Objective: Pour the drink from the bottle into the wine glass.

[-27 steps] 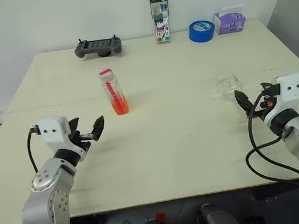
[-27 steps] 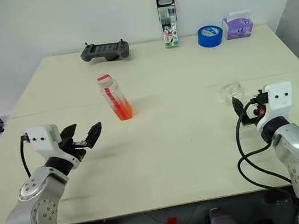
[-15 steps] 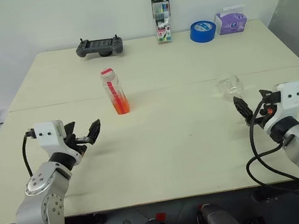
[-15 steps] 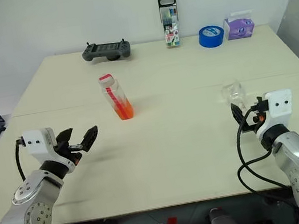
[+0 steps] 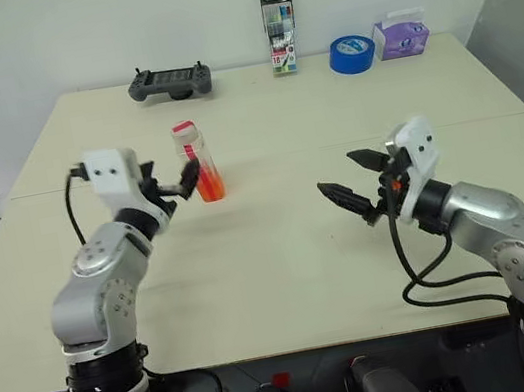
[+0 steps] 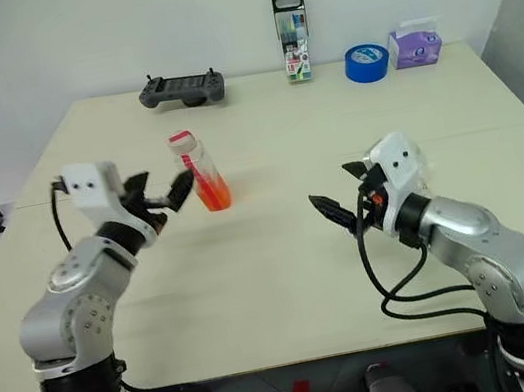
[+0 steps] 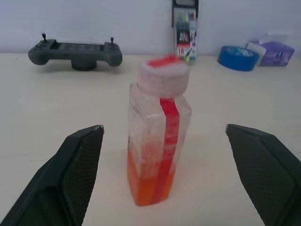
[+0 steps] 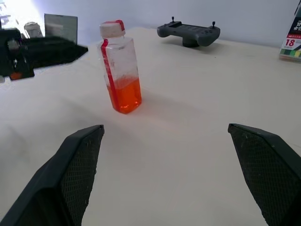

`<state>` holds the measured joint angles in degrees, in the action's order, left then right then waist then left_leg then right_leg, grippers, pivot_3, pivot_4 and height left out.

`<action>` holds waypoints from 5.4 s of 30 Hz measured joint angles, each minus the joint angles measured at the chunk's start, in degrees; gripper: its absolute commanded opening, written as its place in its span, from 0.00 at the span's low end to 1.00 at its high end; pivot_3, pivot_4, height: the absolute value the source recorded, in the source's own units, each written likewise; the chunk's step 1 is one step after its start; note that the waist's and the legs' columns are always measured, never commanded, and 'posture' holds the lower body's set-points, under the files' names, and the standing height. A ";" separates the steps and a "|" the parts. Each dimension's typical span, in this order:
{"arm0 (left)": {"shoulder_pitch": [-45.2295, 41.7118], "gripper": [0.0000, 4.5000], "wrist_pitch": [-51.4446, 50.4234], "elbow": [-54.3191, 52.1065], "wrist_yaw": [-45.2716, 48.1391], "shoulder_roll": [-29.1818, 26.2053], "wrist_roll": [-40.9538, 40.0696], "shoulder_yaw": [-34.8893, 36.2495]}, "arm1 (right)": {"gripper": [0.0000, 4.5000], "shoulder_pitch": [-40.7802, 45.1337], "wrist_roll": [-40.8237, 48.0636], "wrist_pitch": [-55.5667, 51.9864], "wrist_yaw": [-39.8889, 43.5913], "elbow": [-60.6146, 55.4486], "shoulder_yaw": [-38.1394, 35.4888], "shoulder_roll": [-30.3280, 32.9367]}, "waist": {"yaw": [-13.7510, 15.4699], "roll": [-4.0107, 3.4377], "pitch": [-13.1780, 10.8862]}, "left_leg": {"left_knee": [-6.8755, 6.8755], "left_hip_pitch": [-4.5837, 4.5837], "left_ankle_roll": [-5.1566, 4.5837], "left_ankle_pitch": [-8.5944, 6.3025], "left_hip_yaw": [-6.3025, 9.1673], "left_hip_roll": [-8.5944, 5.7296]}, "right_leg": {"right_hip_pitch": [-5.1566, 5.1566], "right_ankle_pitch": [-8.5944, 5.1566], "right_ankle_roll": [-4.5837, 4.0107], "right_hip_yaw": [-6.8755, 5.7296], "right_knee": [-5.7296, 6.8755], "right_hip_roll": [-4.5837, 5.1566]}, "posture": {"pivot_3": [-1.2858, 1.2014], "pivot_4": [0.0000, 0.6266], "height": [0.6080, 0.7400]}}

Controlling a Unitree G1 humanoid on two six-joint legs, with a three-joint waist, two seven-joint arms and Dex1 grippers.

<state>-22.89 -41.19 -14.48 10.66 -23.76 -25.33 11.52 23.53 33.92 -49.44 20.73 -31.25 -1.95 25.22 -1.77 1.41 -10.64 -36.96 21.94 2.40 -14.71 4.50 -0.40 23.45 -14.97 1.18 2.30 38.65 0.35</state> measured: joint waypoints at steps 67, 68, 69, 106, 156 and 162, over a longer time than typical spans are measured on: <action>-19.43 0.99 31.19 36.58 -10.03 12.40 20.31 -5.23 | 1.00 2.16 -3.58 1.48 -0.69 3.36 3.22 -3.67 | 0.11 0.02 -0.01 | -0.05 0.04 0.00 0.01 0.07 -0.05 | 0.02 0.07 0.09 -0.11 0.14 0.06 | 0.52 0.24 1.00; -19.43 0.95 31.19 36.58 -10.04 12.44 20.31 -5.21 | 1.00 2.17 -3.59 1.48 -0.69 3.36 3.23 -3.70 | 0.11 0.02 -0.01 | -0.05 0.04 0.00 0.01 0.07 -0.05 | 0.02 0.07 0.10 -0.12 0.14 0.06 | 0.52 0.24 1.00; -19.43 0.90 31.15 36.58 -10.16 12.51 20.34 -5.19 | 1.00 2.16 -3.61 1.48 -0.69 3.36 3.23 -3.72 | 0.11 0.02 -0.01 | -0.05 0.04 0.00 0.01 0.07 -0.05 | 0.02 0.07 0.10 -0.11 0.14 0.06 | 0.52 0.24 1.00; -18.13 0.48 26.53 29.16 44.08 -3.77 6.48 -11.40 | 1.00 23.49 6.69 -6.32 7.92 10.03 1.19 -0.66 | -0.13 0.04 -0.05 | -0.08 0.85 -0.01 0.02 0.13 -0.04 | 0.83 0.26 0.06 -0.15 0.20 0.39 | 0.52 0.24 1.00; -15.67 0.48 23.23 13.32 53.81 3.24 0.57 -20.90 | 0.41 21.38 7.68 -0.39 33.34 11.96 5.18 13.72 | -0.47 -0.04 -0.08 | -0.31 0.56 -0.10 0.02 -0.20 -0.02 | 0.62 0.26 0.06 -0.03 0.33 -0.05 | 0.52 0.24 1.00; -15.67 0.48 23.14 13.77 53.58 3.63 0.67 -20.90 | 0.49 22.52 6.59 0.85 35.40 13.98 6.20 14.11 | -0.41 -0.04 -0.09 | -0.32 0.60 -0.11 0.04 -0.10 0.08 | 0.63 0.28 0.01 -0.10 0.34 -0.19 | 0.52 0.24 1.00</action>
<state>-38.55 -18.05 -0.71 64.24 -20.13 -24.66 -9.38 46.05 40.50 -48.60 56.12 -17.27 4.25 39.33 -2.19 1.37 -10.73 -37.27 22.54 2.29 -14.68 4.39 -0.33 24.08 -14.68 1.20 2.20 38.99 0.17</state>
